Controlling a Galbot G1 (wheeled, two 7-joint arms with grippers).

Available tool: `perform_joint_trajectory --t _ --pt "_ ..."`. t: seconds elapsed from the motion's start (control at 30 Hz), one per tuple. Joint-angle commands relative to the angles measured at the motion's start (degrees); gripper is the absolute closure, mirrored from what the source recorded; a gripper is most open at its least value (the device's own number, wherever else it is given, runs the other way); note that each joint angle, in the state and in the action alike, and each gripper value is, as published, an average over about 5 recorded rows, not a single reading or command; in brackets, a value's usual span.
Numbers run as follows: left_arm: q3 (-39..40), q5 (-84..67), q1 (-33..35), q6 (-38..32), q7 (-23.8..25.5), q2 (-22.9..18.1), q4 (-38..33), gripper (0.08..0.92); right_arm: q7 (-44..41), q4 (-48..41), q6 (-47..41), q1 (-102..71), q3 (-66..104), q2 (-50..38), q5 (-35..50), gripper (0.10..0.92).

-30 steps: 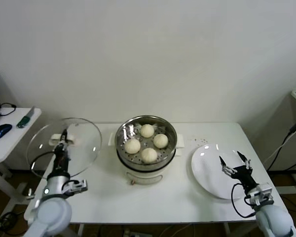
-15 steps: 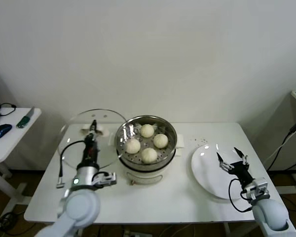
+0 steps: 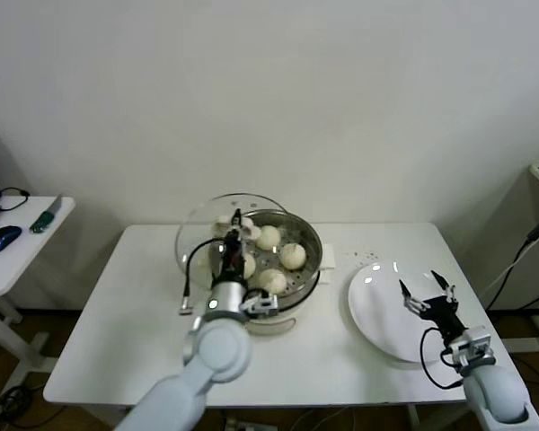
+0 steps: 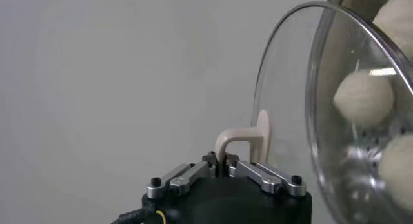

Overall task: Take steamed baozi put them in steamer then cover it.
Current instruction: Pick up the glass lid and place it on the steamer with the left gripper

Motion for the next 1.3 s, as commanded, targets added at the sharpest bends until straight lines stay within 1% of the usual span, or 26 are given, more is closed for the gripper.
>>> perform_joint_trajectory --t 0.03,0.2,0.53,0.97,1.3 --pt "3.62 3.27 -4.14 2.80 2.96 -10.82 9.03 0.847 -0.14 -0.24 0.23 -0.30 0.83 0.13 -0.63 0.203" --pt "3.02 3.57 -3.55 2.80 1.33 -11.55 11.27 0.847 -0.15 -0.34 0.22 -0.40 0.95 0.45 -1.82 0.203" --pt "2.09 3.34 -3.26 2.80 -0.32 -10.98 13.79 0.847 -0.32 -0.54 0.58 -0.51 1.19 0.97 -3.06 0.203" --pt "3.51 3.21 -3.70 2.80 -0.31 -11.33 14.35 0.847 -1.12 -0.77 0.94 -0.64 1.15 1.82 -4.02 0.203" --pt "3.27 2.51 -3.49 2.80 -0.11 -10.37 14.42 0.847 -1.14 -0.92 0.98 -0.54 1.21 2.12 -4.12 0.203"
